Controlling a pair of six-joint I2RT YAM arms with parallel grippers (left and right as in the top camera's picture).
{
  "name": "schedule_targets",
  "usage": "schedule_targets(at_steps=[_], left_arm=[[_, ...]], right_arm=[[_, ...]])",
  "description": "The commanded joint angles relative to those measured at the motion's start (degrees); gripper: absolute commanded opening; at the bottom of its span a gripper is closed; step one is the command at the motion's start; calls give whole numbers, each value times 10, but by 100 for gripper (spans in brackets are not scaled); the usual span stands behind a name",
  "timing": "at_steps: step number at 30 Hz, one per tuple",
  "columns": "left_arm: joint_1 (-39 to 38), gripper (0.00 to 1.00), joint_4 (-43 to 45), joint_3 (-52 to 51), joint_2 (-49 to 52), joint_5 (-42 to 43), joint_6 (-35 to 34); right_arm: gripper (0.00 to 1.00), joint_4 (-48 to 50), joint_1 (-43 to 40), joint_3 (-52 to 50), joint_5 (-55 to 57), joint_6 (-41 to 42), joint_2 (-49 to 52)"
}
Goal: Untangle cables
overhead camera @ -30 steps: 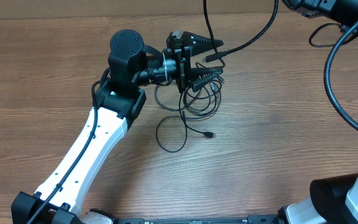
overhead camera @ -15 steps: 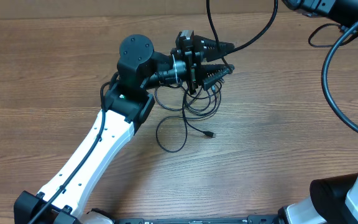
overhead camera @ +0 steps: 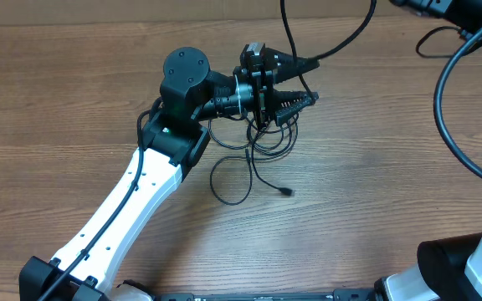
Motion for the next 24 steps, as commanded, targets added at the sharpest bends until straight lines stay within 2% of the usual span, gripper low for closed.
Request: schedule_targets(at_steps=[1, 5, 7, 16, 24], left_arm=[[-4, 55, 8, 5, 3, 11, 1], [-5, 57, 47, 5, 3, 11, 1], [-4, 54, 65, 5, 3, 3, 1], [-4, 54, 65, 5, 3, -8, 2], [-3, 24, 65, 5, 3, -23, 1]], right_arm=[[4, 13, 3, 7, 37, -22, -1], [4, 8, 3, 7, 48, -52, 5], [4, 4, 3, 7, 21, -50, 12], [4, 4, 8, 7, 11, -28, 35], [4, 9, 59, 8, 20, -32, 35]])
